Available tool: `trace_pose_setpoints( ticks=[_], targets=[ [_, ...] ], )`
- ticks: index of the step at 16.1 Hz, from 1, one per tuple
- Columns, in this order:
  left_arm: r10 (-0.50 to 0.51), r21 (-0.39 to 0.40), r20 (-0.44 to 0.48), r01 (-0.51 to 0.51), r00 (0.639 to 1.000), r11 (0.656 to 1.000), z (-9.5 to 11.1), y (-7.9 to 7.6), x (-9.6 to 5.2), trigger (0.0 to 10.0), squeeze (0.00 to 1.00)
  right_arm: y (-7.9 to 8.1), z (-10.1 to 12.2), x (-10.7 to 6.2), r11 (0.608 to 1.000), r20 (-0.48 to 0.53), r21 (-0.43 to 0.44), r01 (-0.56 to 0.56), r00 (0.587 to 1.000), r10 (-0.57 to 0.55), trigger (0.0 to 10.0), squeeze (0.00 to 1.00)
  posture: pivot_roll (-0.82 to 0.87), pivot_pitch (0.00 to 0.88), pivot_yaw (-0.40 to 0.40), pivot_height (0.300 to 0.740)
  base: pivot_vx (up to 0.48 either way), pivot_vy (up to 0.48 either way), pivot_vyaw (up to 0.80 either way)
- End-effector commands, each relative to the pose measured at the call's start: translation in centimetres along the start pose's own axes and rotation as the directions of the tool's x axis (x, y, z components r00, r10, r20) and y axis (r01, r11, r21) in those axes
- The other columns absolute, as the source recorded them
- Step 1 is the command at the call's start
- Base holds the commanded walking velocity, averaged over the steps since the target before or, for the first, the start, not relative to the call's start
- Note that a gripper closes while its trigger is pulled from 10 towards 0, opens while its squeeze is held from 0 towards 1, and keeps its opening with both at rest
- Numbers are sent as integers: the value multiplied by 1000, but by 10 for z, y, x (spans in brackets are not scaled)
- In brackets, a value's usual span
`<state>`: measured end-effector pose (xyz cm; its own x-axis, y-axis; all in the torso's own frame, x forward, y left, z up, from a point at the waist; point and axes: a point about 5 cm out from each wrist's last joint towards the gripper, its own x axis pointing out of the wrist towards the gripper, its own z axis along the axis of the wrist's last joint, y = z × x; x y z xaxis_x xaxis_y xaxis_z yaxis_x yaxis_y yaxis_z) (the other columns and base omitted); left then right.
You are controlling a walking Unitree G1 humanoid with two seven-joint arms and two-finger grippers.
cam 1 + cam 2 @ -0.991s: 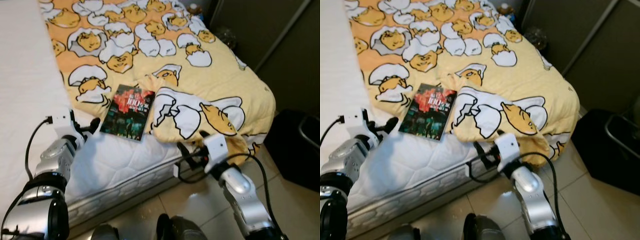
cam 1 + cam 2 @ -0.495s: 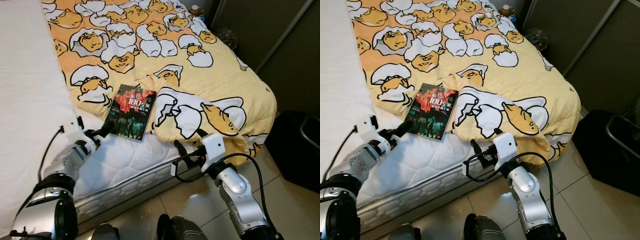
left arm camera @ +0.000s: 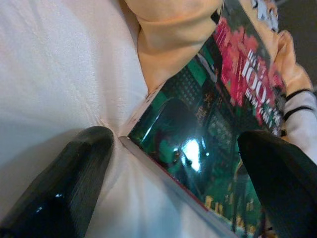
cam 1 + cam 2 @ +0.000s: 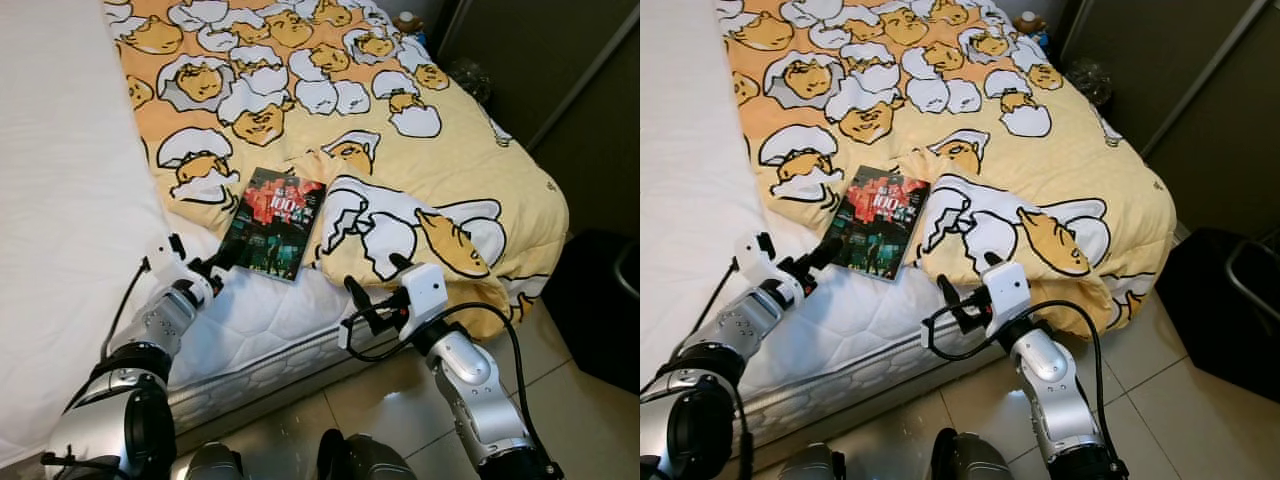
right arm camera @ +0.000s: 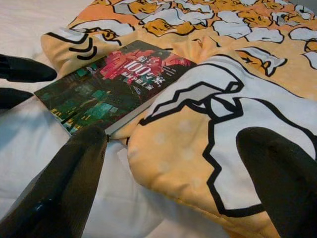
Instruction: Clean up the room
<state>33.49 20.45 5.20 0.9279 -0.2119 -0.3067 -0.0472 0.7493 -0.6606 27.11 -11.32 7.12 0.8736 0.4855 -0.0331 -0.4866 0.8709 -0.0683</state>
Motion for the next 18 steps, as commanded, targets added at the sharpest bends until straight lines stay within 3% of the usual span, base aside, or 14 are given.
trace_pose_setpoints(
  ticks=[1,3,6,7,10,13,16,17,18],
  targets=[
    [-46,-58,-93,41,995,998,-26,-13,6,10000,0,-2,2,-2,1000,8,7,9,1000,-9,10000,0,-108,169,-136,710,0,0,0],
    [-98,-51,-94,94,991,994,-32,-27,12,10000,0,2,3,-2,1000,12,10,2,1000,-2,10000,0,-107,169,-135,710,0,0,0],
    [-129,-2,-90,130,988,992,-30,-34,14,10000,0,3,3,-3,1000,12,11,2,1000,-2,10000,0,-108,168,-132,710,0,0,0],
    [-144,54,-89,149,986,987,-28,-38,15,10000,0,3,2,-3,1000,10,12,3,1000,-3,10000,0,-107,168,-130,710,0,0,0],
    [-152,84,-71,157,986,984,-26,-42,17,10000,0,4,1,-4,1000,6,14,6,1000,-6,10000,0,-107,168,-129,710,0,0,0],
    [-151,50,-37,152,988,987,-21,-44,18,10000,0,5,0,-5,1000,2,15,7,1000,-7,10000,0,-106,168,-128,710,0,0,0],
    [-157,-115,-22,154,987,981,-29,-56,23,10000,0,6,-1,-6,1000,-4,19,4,1000,-4,10000,0,-102,168,-129,710,0,0,0],
    [-174,-110,-46,168,984,980,-39,-64,26,8078,0,8,-1,-5,1000,-3,21,3,1000,-3,10000,0,-104,165,-126,710,0,0,0],
    [-170,-62,-71,166,983,984,-45,-66,26,4196,0,8,-1,-4,1000,-1,22,4,1000,-4,10000,0,-104,165,-126,710,0,0,0]
  ],
)
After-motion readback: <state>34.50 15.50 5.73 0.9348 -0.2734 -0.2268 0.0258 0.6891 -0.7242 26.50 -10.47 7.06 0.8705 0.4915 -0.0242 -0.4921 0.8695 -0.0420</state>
